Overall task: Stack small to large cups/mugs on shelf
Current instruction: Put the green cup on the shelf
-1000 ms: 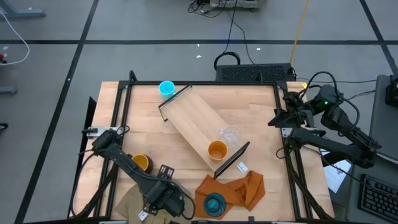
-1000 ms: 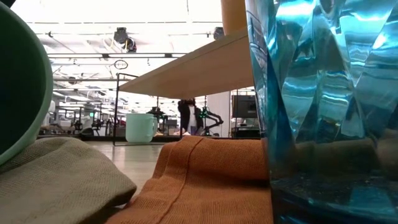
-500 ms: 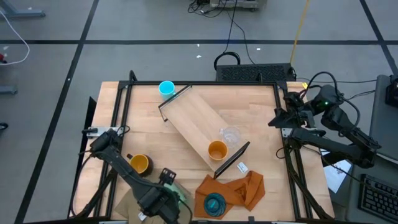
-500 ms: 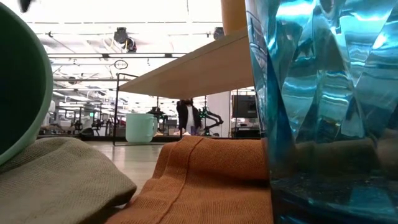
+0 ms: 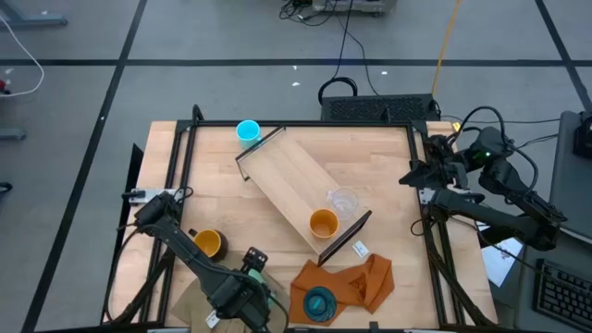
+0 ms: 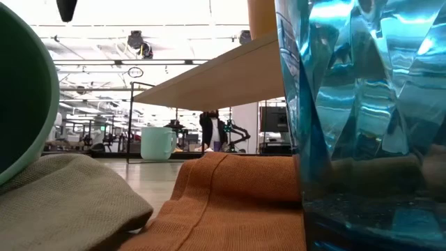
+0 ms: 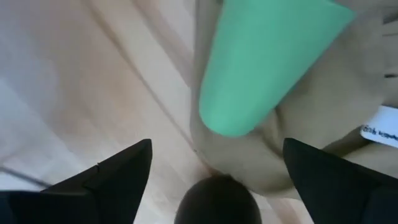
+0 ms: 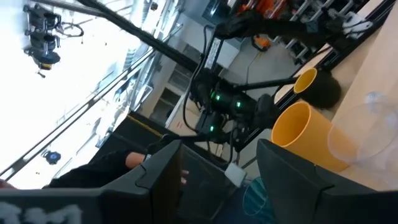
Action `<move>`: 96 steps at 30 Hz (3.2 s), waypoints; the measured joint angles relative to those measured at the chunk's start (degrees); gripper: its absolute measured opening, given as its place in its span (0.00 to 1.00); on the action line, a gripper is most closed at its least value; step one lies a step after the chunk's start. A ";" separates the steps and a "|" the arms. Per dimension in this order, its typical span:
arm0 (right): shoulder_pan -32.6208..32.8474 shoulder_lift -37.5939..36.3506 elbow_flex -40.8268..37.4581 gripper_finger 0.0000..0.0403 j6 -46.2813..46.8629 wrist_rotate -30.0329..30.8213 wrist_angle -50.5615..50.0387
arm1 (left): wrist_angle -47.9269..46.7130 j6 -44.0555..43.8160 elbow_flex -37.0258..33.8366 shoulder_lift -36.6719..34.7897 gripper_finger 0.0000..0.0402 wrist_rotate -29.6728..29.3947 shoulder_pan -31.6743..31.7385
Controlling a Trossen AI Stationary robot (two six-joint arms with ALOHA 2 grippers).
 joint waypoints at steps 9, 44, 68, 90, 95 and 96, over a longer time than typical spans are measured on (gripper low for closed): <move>0.00 -2.29 0.00 0.49 1.34 1.42 0.00 | 1.47 1.95 -2.14 0.04 0.95 1.53 0.21; 0.00 -8.08 0.00 0.49 7.53 5.31 -1.36 | 20.25 10.71 -14.23 0.04 0.96 3.44 2.03; -0.01 -8.08 0.00 0.49 7.94 7.01 -0.79 | 24.11 9.74 -20.33 0.02 0.85 5.40 2.84; -0.02 -8.08 0.00 0.49 7.34 7.01 -0.83 | 24.87 -0.73 -20.13 0.02 0.77 7.04 4.64; -0.02 -8.08 0.00 0.49 7.33 7.01 -0.85 | 24.71 -4.23 -20.13 0.02 0.77 7.13 4.68; -0.02 -8.08 0.00 0.49 7.32 7.01 -0.85 | 24.57 -4.68 -20.13 0.02 0.78 7.14 4.68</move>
